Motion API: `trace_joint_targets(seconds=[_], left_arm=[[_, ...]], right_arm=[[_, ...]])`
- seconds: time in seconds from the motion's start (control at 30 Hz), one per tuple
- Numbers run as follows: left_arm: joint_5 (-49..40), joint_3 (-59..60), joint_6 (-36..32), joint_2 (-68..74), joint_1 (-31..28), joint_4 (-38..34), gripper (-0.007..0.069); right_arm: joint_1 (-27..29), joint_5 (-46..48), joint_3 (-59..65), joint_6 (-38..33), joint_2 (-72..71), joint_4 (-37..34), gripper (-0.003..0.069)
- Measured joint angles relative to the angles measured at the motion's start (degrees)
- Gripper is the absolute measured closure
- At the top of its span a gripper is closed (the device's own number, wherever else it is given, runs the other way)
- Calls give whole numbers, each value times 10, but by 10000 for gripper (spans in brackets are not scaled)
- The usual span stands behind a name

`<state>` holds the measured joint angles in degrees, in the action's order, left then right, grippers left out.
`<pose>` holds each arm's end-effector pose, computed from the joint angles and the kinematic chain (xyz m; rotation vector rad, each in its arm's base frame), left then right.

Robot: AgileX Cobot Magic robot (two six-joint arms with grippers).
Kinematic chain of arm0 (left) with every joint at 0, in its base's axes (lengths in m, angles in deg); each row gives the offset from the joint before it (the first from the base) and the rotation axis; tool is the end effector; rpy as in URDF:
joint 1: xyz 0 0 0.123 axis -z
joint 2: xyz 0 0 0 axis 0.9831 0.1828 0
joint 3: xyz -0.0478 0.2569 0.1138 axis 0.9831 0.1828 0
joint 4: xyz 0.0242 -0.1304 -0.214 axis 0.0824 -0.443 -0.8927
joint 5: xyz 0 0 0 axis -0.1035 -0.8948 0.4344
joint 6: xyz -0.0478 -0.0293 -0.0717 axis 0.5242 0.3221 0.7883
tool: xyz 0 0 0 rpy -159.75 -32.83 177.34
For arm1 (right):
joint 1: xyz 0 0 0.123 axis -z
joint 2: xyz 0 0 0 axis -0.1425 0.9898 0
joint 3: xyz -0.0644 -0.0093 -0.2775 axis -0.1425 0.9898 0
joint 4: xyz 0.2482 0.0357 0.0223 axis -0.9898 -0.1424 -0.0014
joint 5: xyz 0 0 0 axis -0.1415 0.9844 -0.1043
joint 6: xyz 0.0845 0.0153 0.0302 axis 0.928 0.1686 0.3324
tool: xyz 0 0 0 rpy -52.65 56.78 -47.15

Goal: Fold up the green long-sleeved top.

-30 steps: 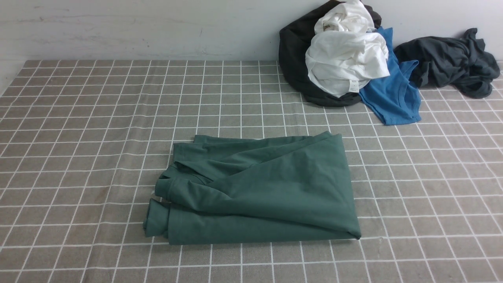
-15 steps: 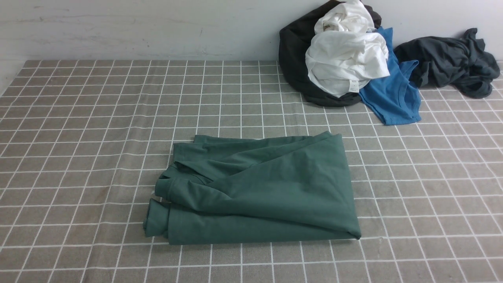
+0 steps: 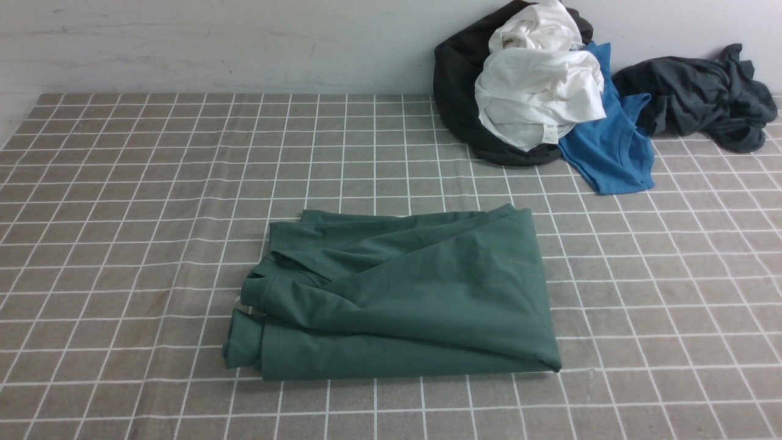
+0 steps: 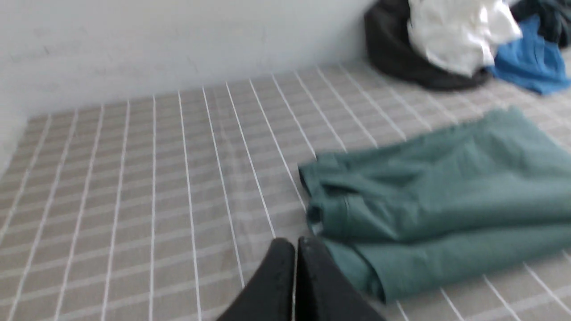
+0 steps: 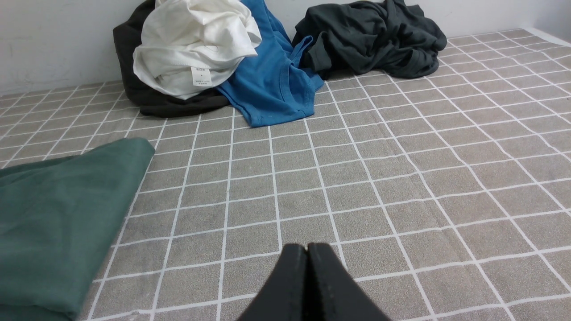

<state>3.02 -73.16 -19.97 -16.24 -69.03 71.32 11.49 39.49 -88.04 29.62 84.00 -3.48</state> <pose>0.0220 -0.0071 0.2779 0.1859 1.6905 -0.1563 0.0531 -0.0045 0.1736 0.1621 1.8414 0.0203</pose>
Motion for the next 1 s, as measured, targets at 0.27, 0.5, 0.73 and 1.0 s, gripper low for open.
trace_joint_targets(seconds=[0.27,0.5,0.73,1.0], left_arm=[[223,166,-7,0,-99,8,631],[196,222,-9,-1,-137,9,631],[139,223,-9,-1,-137,6,631],[139,223,-9,-1,-137,7,631]], right_arm=[[0,0,0,0,0,0,673],[0,0,0,0,0,0,673],[0,0,0,0,0,0,673],[0,0,0,0,0,0,673]])
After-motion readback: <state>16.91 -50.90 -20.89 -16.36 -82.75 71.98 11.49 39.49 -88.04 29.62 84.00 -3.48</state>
